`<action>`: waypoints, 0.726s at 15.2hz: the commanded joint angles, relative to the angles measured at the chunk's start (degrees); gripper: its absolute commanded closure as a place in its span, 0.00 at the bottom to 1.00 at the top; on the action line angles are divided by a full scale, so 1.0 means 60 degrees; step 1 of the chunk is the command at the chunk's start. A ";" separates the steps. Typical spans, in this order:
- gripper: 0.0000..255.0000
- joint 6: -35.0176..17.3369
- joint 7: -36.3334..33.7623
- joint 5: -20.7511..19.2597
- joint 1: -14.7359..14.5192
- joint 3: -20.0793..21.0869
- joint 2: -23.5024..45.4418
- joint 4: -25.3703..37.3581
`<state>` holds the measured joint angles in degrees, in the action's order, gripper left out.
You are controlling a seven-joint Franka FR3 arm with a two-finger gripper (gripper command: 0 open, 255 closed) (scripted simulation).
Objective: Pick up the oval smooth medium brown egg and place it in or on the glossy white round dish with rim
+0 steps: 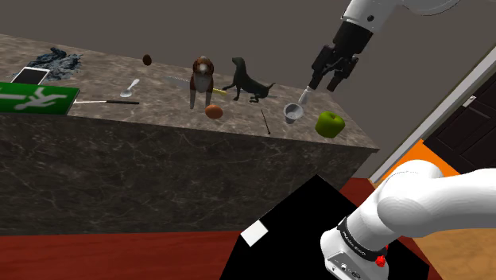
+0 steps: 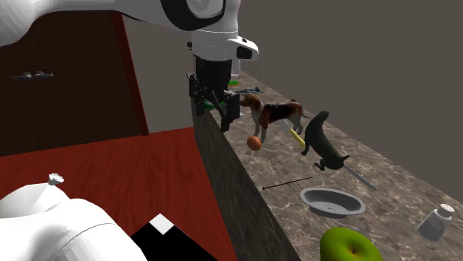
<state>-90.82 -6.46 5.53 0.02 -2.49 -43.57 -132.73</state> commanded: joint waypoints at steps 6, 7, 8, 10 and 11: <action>0.00 -0.1678 0.0767 -0.0189 -0.0247 0.0016 0.1229 -0.0230; 0.00 -0.2003 0.0913 -0.0222 -0.0296 0.0020 0.1504 -0.0235; 0.00 -0.2323 0.1056 -0.0254 -0.0342 0.0027 0.1787 -0.0226; 0.00 -0.2948 0.1333 -0.0315 -0.0436 0.0039 0.2375 -0.0168; 0.00 -0.3251 0.1467 -0.0345 -0.0483 0.0046 0.2680 -0.0119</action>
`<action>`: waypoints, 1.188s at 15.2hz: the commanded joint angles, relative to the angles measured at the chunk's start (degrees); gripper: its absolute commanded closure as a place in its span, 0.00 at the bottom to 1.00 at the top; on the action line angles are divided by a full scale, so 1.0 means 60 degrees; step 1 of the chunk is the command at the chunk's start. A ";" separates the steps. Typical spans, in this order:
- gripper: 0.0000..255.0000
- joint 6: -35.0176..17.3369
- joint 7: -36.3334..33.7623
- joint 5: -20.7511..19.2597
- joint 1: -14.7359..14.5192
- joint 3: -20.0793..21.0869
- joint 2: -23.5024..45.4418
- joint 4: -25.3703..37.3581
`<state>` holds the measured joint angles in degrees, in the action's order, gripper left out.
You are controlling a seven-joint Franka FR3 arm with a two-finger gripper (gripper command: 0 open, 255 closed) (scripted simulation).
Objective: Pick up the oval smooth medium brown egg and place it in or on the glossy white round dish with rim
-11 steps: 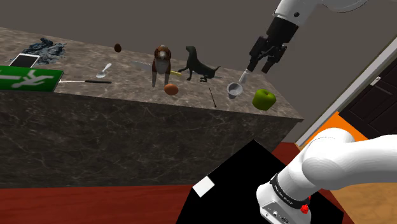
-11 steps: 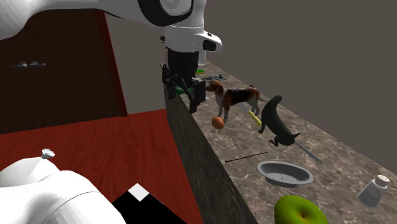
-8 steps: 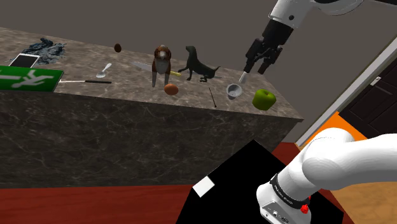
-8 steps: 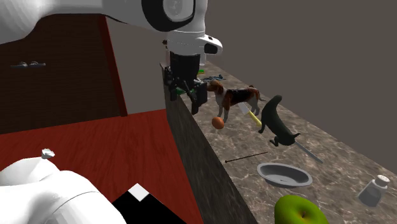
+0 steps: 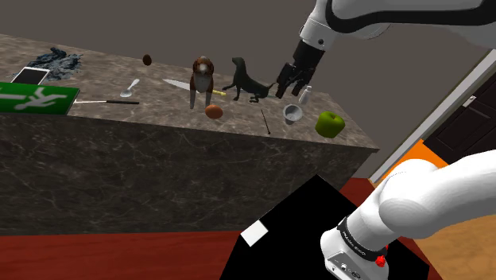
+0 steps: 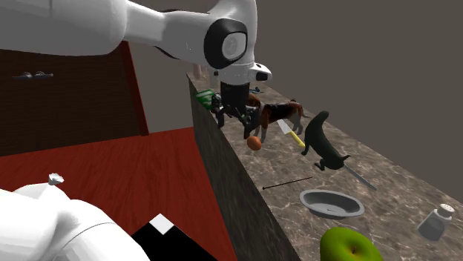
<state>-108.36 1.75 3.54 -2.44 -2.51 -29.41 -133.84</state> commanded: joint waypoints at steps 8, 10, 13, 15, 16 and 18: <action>0.00 -0.2464 0.1081 -0.0251 -0.0386 0.0167 0.2914 0.0921; 0.00 -0.2905 0.1295 -0.0323 -0.0451 0.0212 0.3588 0.1257; 0.00 -0.3489 0.1589 -0.0453 -0.0539 0.0290 0.4608 0.1847; 0.00 -0.3825 0.1766 -0.0558 -0.0594 0.0348 0.5290 0.2297; 0.00 -0.3977 0.1848 -0.0616 -0.0621 0.0377 0.5632 0.2539; 0.00 -0.4248 0.2003 -0.0744 -0.0679 0.0434 0.6317 0.3057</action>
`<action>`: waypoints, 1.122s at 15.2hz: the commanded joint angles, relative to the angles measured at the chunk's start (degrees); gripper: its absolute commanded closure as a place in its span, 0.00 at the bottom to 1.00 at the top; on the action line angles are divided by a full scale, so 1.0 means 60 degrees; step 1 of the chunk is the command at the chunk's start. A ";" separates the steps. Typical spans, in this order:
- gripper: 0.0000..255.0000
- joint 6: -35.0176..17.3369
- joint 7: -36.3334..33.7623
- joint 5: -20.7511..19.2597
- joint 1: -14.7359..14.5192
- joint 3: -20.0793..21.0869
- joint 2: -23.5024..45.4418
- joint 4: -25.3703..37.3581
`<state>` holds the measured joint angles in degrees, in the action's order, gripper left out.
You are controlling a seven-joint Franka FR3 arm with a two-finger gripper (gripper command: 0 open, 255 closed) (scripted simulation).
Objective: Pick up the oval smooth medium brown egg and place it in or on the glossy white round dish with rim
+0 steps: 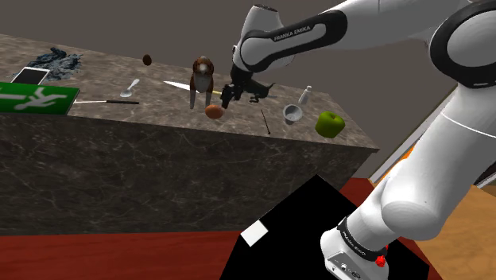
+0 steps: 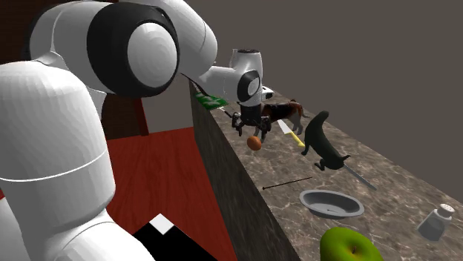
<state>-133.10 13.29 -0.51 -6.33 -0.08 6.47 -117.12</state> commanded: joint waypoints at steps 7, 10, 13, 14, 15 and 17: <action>0.00 -0.0772 0.0399 -0.0422 -0.0195 0.0131 0.2132 0.1660; 0.00 -0.1043 0.0390 -0.0436 -0.0192 0.0123 0.2411 0.1668; 0.00 -0.1269 0.0383 -0.0448 -0.0191 0.0115 0.2657 0.1688; 0.00 -0.1269 0.0383 -0.0447 -0.0191 0.0115 0.2658 0.1689; 0.00 -0.1268 0.0383 -0.0447 -0.0191 0.0115 0.2658 0.1690; 0.00 -0.1268 0.0383 -0.0447 -0.0191 0.0114 0.2659 0.1690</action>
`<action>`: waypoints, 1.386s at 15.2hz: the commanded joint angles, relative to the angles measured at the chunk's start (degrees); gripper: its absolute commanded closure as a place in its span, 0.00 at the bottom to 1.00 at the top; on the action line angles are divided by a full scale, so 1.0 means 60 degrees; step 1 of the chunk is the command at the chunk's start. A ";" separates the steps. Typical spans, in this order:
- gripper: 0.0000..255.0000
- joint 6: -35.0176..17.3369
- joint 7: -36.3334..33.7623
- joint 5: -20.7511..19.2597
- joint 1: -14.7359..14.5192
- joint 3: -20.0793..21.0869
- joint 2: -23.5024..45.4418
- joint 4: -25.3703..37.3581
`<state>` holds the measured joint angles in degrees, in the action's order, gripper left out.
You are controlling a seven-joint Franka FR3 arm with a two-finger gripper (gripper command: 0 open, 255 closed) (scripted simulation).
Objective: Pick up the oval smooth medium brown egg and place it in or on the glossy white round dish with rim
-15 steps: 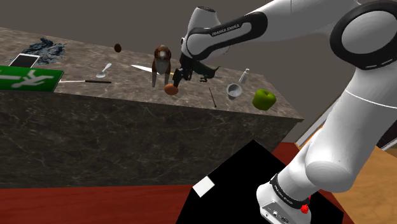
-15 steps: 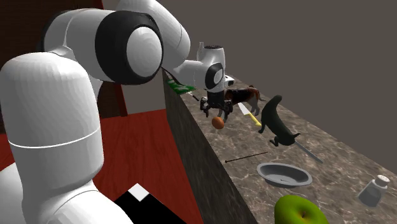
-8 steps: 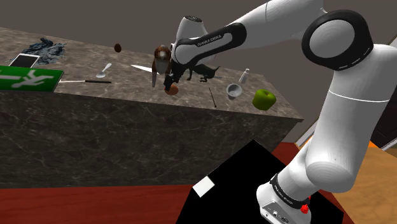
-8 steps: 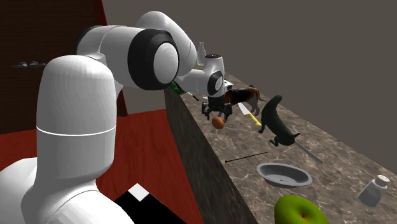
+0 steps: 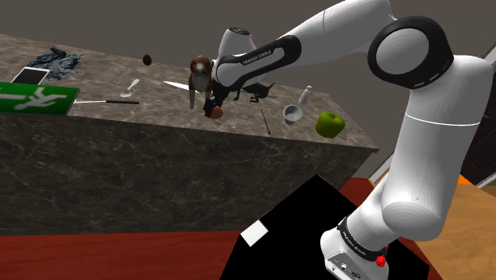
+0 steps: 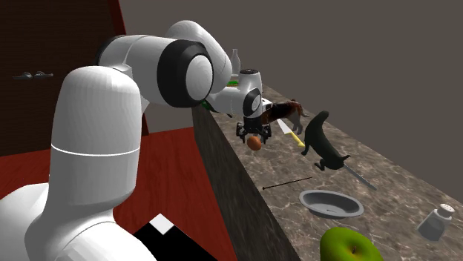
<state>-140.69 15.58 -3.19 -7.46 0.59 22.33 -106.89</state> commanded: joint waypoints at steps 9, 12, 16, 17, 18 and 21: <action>1.00 -0.0005 0.0005 0.0001 0.0000 0.0001 0.0006 -0.0025; 1.00 -0.0008 0.0006 0.0001 0.0001 0.0001 0.0001 -0.0033; 1.00 0.0311 0.0021 0.0017 0.0001 0.0009 -0.0194 0.0091; 1.00 0.0417 0.0028 0.0023 0.0002 0.0012 -0.0261 0.0130; 1.00 0.0523 0.0035 0.0029 0.0003 0.0014 -0.0326 0.0172; 1.00 0.0847 0.0054 0.0045 0.0006 0.0021 -0.0511 0.0310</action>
<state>-136.30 15.88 -2.95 -7.42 0.70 19.87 -105.11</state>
